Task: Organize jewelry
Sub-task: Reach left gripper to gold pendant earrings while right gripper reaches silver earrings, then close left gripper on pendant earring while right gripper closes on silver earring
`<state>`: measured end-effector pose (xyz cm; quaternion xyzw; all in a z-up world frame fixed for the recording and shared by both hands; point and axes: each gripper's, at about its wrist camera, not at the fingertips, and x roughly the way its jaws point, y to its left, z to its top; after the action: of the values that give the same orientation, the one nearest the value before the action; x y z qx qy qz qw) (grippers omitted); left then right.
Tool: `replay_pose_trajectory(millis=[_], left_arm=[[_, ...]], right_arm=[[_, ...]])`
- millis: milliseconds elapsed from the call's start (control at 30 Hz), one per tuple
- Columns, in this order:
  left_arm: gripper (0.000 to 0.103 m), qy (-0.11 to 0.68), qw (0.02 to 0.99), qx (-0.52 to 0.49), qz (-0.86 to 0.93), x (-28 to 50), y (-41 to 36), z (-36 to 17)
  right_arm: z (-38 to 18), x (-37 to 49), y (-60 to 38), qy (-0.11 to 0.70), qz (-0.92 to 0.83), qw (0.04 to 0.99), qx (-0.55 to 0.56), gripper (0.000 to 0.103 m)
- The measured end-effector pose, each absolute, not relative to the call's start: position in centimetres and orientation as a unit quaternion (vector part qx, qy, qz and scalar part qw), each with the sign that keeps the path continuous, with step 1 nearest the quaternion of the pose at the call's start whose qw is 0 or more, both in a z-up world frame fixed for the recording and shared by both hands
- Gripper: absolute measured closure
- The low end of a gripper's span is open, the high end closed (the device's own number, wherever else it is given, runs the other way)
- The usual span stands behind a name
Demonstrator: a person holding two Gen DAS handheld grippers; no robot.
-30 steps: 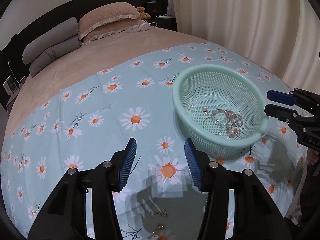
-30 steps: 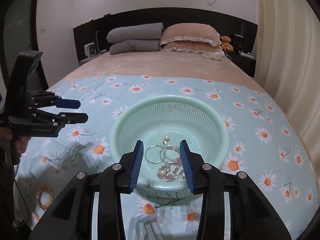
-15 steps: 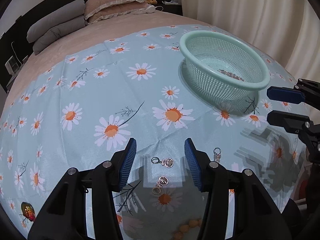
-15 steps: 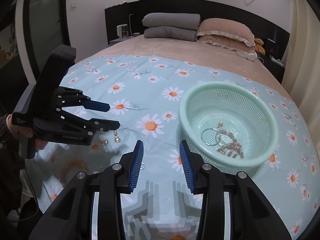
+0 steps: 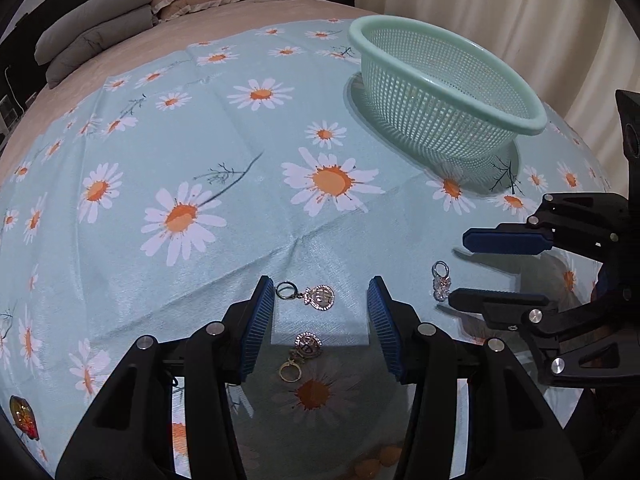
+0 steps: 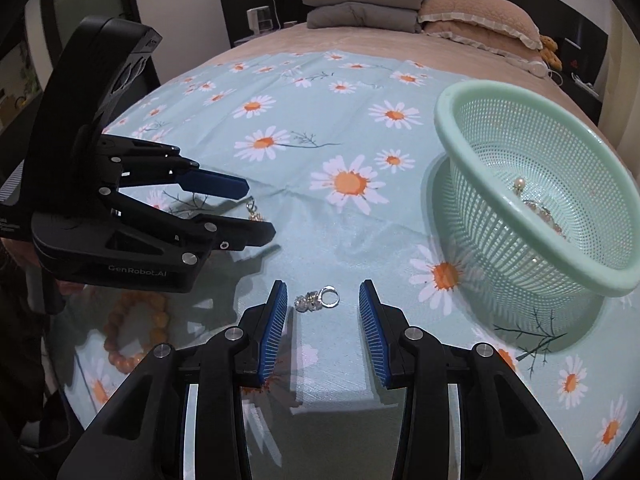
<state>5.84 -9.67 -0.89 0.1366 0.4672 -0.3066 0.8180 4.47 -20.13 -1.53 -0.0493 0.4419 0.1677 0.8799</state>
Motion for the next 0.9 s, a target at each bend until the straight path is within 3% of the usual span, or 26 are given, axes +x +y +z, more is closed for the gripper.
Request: replay_pose_trajectory(millis=[100, 133, 167, 900], left_arm=[[0.063, 0.464, 0.821, 0.133, -0.303, 5.7, -9.6, -1.3], [0.069, 0.466, 0.821, 0.131, -0.302, 5.8, -9.5, -1.3], [0.084, 0.47, 0.819, 0.126, -0.304, 5.9, -9.3, -1.3], [0.09, 0.449, 0.833, 0.118, -0.299, 5.2, -7.6, 1.8]], right_arm=[[-2.4, 4.4, -20.1, 0.441, 0.171, 0.88, -0.05, 0.071], [-2.4, 4.4, -20.2, 0.442, 0.174, 0.879, -0.046, 0.076], [-2.3, 4.5, -20.3, 0.442, 0.176, 0.878, -0.046, 0.082], [1.3, 2.9, -22.0, 0.397, 0.161, 0.902, -0.049, 0.082]])
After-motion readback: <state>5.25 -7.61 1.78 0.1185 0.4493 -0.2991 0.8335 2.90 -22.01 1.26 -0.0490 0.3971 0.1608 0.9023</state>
